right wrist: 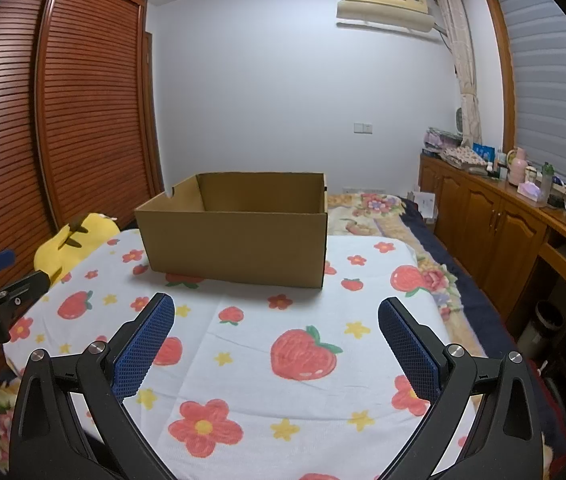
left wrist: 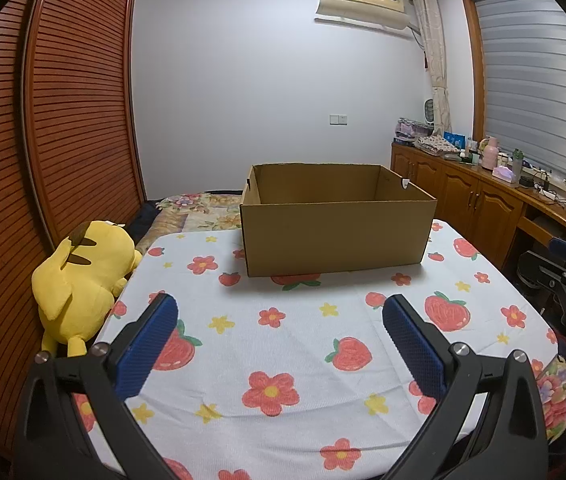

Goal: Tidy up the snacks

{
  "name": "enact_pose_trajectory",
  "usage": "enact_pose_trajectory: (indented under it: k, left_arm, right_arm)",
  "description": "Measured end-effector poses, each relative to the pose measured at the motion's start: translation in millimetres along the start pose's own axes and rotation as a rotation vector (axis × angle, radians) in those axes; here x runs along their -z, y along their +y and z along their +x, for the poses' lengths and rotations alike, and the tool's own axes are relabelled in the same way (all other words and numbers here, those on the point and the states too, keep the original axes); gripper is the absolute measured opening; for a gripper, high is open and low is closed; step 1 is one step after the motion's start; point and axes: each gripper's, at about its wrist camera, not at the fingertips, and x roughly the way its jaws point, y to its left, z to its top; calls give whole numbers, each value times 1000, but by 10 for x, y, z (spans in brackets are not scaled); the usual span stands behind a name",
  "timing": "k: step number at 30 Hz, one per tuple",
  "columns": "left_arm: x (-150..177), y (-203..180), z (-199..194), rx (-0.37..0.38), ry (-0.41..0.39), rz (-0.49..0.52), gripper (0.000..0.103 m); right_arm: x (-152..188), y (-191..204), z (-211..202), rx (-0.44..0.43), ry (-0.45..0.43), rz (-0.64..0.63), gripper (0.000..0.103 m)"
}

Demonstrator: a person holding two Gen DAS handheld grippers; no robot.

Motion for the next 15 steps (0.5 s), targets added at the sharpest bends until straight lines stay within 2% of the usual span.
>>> enact_pose_trajectory:
  k: [15]
  left_arm:
    - [5,-5,-3,0,-1,1,103]
  right_arm:
    - [-7,11,-12,0,-1,2,103]
